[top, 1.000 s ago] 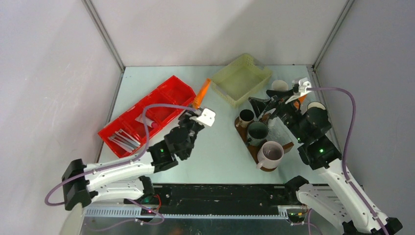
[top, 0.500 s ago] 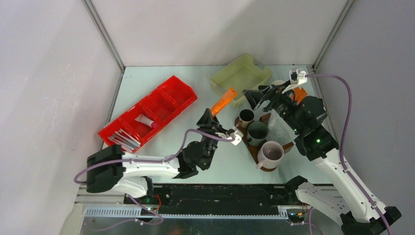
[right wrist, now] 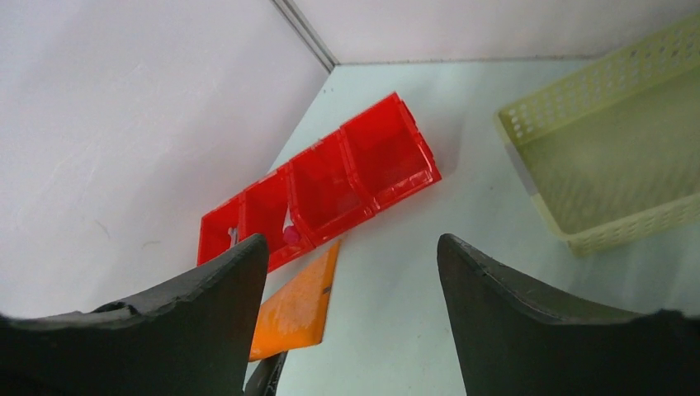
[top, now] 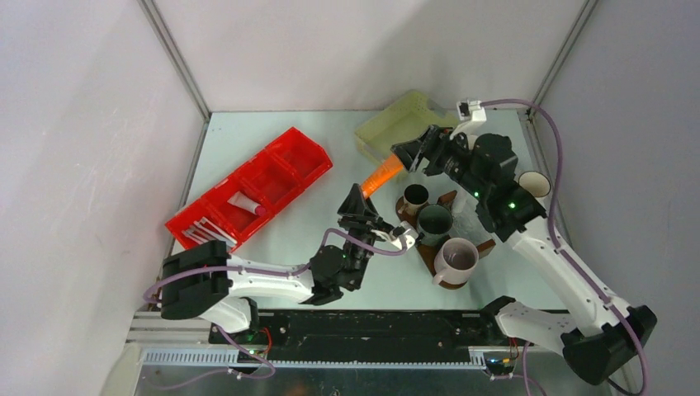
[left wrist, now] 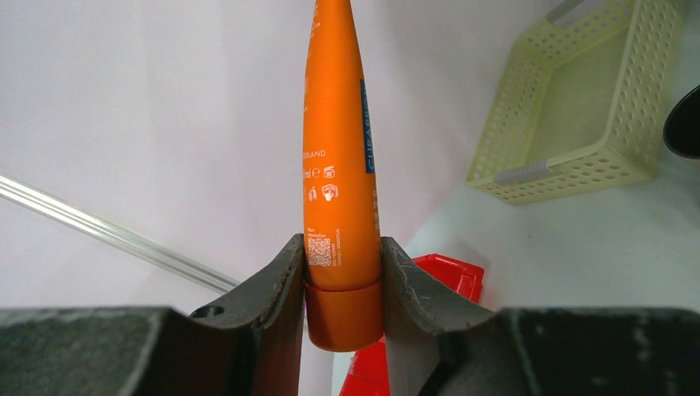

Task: Prepare toiletry sets of a toothbrush and toothpaste on the tray
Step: Place the toothpaste in the toothpaste holder.

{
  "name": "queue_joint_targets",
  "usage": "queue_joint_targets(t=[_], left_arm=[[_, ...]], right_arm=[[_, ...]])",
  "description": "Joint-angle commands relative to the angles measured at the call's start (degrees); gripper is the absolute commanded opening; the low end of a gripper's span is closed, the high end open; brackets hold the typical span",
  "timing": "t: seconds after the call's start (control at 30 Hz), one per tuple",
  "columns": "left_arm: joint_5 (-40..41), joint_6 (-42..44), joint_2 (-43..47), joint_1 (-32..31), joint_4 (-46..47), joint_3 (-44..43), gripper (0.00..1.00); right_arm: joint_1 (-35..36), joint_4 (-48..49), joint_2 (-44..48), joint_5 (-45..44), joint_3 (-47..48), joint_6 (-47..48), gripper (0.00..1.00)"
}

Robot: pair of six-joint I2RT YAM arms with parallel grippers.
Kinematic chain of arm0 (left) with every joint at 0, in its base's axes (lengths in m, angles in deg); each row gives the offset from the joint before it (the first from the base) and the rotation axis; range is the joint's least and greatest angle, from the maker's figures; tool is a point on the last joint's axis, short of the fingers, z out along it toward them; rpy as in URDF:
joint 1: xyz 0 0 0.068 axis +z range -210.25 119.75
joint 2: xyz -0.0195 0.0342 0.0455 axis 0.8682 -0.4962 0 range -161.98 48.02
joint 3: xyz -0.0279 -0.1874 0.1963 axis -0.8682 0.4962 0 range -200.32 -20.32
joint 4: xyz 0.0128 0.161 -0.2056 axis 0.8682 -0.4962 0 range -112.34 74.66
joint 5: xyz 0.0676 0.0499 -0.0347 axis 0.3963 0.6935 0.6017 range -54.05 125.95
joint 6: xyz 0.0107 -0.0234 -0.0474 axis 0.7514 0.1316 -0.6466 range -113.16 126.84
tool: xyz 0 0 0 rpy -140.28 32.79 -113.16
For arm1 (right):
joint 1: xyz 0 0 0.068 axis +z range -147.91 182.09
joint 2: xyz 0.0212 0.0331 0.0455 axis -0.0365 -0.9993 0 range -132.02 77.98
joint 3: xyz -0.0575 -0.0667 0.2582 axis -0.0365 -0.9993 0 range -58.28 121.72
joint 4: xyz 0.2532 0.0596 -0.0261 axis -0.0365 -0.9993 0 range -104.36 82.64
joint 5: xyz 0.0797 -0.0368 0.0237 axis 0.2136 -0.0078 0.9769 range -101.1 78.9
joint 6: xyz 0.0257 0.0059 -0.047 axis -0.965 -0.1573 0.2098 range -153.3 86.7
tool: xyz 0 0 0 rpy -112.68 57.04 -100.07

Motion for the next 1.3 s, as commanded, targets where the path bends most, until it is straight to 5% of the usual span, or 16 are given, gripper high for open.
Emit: queue_joint_targets(t=[0.0,0.53,0.73,0.8,0.93,1.1,1.27], left_arm=[[-0.31,1.11,-0.19,-0.67,6.03,-1.24,0.0],[0.4,0.33,-1.31,-0.82,6.59,-1.73,0.0],[0.72,-0.04,-1.44,-1.0,6.86,-1.71,0.01],[0.96,-0.22,-1.43,-0.99,6.93,-1.64,0.03],[1.53,-0.56,-1.75,-0.99,7.48,-1.33,0.21],[2.3,-1.4,-1.97,-1.01,8.0,-1.07,0.65],[2.65,-2.78,-1.7,-1.01,7.77,-0.71,0.84]], right_arm=[[0.34,-0.74,-2.81,2.22,3.06,-3.4,0.76],[0.43,0.35,-5.61,8.42,3.12,-9.0,0.39],[0.43,0.7,-5.58,9.57,3.16,-9.29,0.04],[0.36,0.83,-5.14,9.36,3.09,-8.97,0.0],[0.02,1.26,-3.92,8.6,3.12,-7.75,0.0],[-1.17,1.8,-1.81,7.64,3.11,-5.79,0.0],[-2.57,1.75,0.34,6.23,3.11,-3.17,0.0]])
